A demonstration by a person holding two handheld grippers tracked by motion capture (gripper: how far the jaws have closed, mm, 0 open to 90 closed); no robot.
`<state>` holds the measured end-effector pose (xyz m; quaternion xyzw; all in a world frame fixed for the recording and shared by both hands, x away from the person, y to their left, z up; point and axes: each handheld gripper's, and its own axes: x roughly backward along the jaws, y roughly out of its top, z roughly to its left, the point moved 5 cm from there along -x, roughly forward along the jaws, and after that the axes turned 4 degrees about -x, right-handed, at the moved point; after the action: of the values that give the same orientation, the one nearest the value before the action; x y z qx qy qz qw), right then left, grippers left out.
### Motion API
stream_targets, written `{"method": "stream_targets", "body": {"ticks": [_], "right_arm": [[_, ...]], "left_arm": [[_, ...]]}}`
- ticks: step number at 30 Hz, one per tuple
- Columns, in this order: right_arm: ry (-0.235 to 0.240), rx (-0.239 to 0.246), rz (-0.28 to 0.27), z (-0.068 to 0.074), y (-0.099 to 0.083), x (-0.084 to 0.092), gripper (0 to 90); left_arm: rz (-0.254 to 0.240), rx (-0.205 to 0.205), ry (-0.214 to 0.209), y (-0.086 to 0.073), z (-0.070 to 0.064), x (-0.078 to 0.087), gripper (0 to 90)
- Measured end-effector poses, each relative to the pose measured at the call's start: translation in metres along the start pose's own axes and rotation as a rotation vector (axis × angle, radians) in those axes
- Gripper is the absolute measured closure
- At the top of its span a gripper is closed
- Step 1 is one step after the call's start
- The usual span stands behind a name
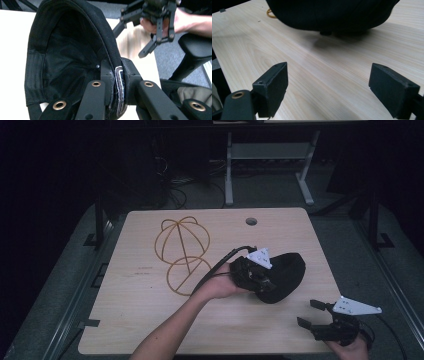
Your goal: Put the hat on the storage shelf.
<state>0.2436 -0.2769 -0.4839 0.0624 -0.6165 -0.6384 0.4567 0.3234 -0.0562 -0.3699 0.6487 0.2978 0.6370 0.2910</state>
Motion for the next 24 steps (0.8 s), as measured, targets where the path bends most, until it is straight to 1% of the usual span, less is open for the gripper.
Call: {"method": "stream_targets", "body": {"ticks": [3,4,6,7,9,10,11,14,15,16,18,19,20,21,23,24], "right_arm": [[0.003,0.014,-0.007,0.004,0.003,-0.001,15.3],[0.003,0.014,-0.007,0.004,0.003,-0.001,15.3],[0.003,0.02,-0.018,0.007,0.005,-0.001,15.4],[0.006,0.029,-0.023,0.008,0.007,-0.001,15.4],[0.004,0.036,-0.028,0.009,0.008,-0.001,15.3],[0.003,0.043,-0.03,0.01,0.009,-0.001,15.3],[-0.002,0.056,-0.042,0.012,0.012,0.0,15.3],[-0.005,0.058,-0.057,0.013,0.016,0.002,15.3],[-0.004,0.056,-0.068,0.014,0.02,0.002,15.3],[-0.006,0.062,-0.07,0.013,0.022,0.002,15.3],[-0.009,0.071,-0.076,0.014,0.025,0.003,15.4],[-0.014,0.095,-0.086,0.014,0.033,0.005,15.3],[-0.014,0.095,-0.086,0.014,0.033,0.005,15.3],[-0.016,0.105,-0.095,0.013,0.041,0.007,15.3],[-0.014,0.109,-0.099,0.013,0.044,0.007,15.4],[-0.011,0.112,-0.115,0.012,0.051,0.008,15.4]], "left_arm": [[-0.034,0.017,-0.013,0.002,0.0,0.006,81.2],[-0.034,0.017,-0.013,0.002,0.0,0.006,81.3],[-0.045,0.029,-0.028,0.004,-0.001,0.009,81.2],[-0.062,0.033,-0.037,0.008,-0.002,0.012,81.2],[-0.068,0.032,-0.039,0.009,-0.002,0.014,81.2],[-0.078,0.036,-0.042,0.011,-0.003,0.016,81.2],[-0.082,0.026,-0.04,0.013,-0.004,0.018,81.2],[-0.085,0.021,-0.042,0.015,-0.005,0.022,81.2],[-0.098,0.021,-0.046,0.017,-0.006,0.026,81.2],[-0.098,0.021,-0.046,0.017,-0.006,0.026,81.2],[-0.113,0.019,-0.047,0.019,-0.007,0.03,81.1],[-0.113,0.015,-0.047,0.019,-0.008,0.032,81.1],[-0.112,0.012,-0.047,0.02,-0.008,0.033,81.1],[-0.115,0.008,-0.047,0.02,-0.009,0.036,81.1],[-0.119,0.001,-0.05,0.021,-0.01,0.039,81.1],[-0.126,-0.005,-0.052,0.022,-0.011,0.042,81.0]]}}
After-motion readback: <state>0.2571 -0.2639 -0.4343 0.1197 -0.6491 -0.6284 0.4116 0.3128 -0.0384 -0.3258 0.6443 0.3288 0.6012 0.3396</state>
